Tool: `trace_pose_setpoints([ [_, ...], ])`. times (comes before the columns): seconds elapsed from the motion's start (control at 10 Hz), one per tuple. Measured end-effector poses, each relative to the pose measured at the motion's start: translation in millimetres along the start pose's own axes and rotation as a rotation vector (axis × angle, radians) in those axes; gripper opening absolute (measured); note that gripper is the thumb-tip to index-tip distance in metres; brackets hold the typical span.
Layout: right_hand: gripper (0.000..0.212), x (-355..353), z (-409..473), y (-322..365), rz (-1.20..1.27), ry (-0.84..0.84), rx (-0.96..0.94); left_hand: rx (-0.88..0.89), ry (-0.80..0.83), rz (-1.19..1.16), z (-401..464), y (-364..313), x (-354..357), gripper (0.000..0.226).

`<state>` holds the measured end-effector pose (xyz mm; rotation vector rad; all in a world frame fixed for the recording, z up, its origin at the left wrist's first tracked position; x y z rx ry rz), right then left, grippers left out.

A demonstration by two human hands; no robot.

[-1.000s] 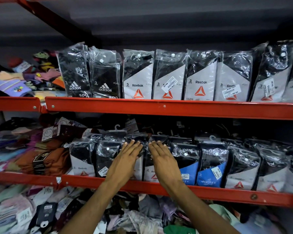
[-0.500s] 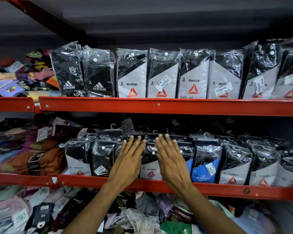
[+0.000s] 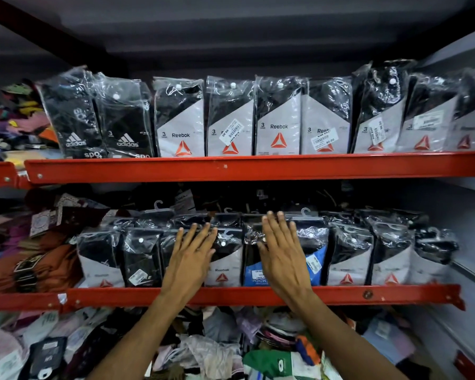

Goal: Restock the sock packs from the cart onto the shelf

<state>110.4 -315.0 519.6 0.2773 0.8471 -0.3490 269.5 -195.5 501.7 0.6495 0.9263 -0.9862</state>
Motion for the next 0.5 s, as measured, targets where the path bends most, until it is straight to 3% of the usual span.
trace_pose_setpoints([
  [0.2, 0.061, 4, 0, -38, -0.021, 0.08, 0.176, -0.007, 0.0, 0.012, 0, -1, 0, 0.052],
  [0.5, 0.061, 0, -3, -35, -0.035, 0.095, 0.152, -0.021, 0.002, 0.087, -6, -6, -4, 0.055],
])
Point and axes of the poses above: each hand's wrist, its own z-axis towards the middle knuckle, its own x-axis out of the palm, y = z × x, the point moved 8 cm from there along z, towards the middle knuckle, and after that the axes turned 10 degrees about y, right-handed, at the moved point
